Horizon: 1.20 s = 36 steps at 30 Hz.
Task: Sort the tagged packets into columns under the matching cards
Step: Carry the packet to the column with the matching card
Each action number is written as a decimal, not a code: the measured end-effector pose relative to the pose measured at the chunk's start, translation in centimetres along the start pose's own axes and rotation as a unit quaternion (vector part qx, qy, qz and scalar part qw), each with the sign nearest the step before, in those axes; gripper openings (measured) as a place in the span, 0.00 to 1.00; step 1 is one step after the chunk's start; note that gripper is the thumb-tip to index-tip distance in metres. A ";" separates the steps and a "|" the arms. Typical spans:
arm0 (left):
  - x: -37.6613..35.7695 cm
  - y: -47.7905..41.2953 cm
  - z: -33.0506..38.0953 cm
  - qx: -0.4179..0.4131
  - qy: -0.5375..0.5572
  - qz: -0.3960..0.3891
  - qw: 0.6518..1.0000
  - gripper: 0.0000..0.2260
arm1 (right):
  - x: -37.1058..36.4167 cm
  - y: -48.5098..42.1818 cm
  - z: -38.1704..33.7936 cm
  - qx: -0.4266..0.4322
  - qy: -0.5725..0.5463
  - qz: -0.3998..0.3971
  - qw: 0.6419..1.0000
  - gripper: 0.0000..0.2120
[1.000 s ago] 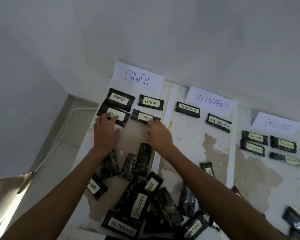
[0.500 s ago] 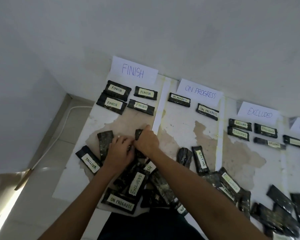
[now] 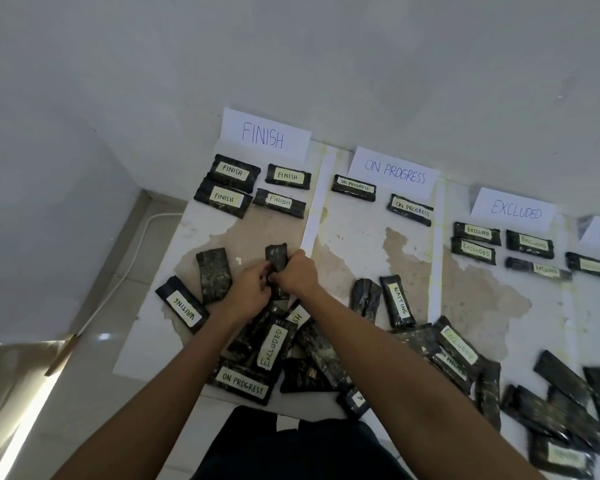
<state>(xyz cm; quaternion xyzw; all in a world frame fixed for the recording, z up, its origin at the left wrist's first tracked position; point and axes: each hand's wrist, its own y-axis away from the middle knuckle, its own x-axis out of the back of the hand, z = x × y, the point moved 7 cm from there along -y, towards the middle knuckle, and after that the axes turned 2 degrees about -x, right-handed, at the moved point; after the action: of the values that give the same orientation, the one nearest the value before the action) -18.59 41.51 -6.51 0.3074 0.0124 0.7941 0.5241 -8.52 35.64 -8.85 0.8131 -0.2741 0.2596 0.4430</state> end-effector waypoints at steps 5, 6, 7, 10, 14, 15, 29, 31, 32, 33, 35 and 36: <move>0.1 1.0 1.3 -0.046 0.045 -0.005 0.998 0.22 | -0.4 1.0 1.2 -0.146 -0.310 -0.127 0.931 0.12; 0.6 1.1 1.4 -0.042 0.039 0.018 0.998 0.23 | -0.3 1.5 1.0 -0.149 -0.362 -0.156 0.907 0.13; 1.1 1.1 1.3 -0.031 0.030 0.044 0.998 0.22 | 0.1 1.9 0.8 -0.145 -0.400 -0.178 0.887 0.13; 2.7 0.9 0.1 0.037 0.025 0.099 0.994 0.16 | 2.9 2.4 1.0 -0.108 -0.393 -0.155 0.900 0.10; 3.2 0.4 -1.1 0.100 0.121 0.067 0.985 0.13 | 6.8 2.4 1.1 0.039 -0.189 0.006 0.981 0.18; 3.3 0.2 -1.0 0.099 0.130 0.059 0.985 0.13 | 7.0 2.6 0.6 0.091 -0.146 0.018 0.985 0.22; 1.8 -1.2 1.8 0.062 0.109 0.012 0.992 0.20 | 6.6 5.1 -0.5 0.350 0.224 0.105 0.904 0.27; 1.1 -1.9 3.1 0.050 0.072 0.017 0.996 0.21 | 7.9 4.6 0.6 0.325 0.224 0.111 0.912 0.25; 0.9 -2.4 3.7 0.039 0.050 0.023 0.998 0.21 | 8.7 4.2 1.3 0.309 0.222 0.117 0.917 0.25; 0.5 -3.0 4.4 0.027 0.037 0.027 0.999 0.21 | 9.6 3.7 2.0 0.291 0.221 0.122 0.923 0.25; -0.5 -4.1 5.7 0.005 0.020 0.021 1.000 0.22 | 11.3 2.3 3.4 0.253 0.220 0.124 0.934 0.25; -1.2 -4.8 6.3 -0.008 0.006 0.014 1.000 0.22 | 12.1 1.4 4.2 0.235 0.216 0.120 0.940 0.25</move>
<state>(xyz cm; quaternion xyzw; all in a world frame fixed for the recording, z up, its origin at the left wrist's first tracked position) -11.18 40.76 -3.65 0.2989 0.0051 0.8031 0.5154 0.00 28.76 -1.98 0.7796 -0.1990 0.5372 0.2530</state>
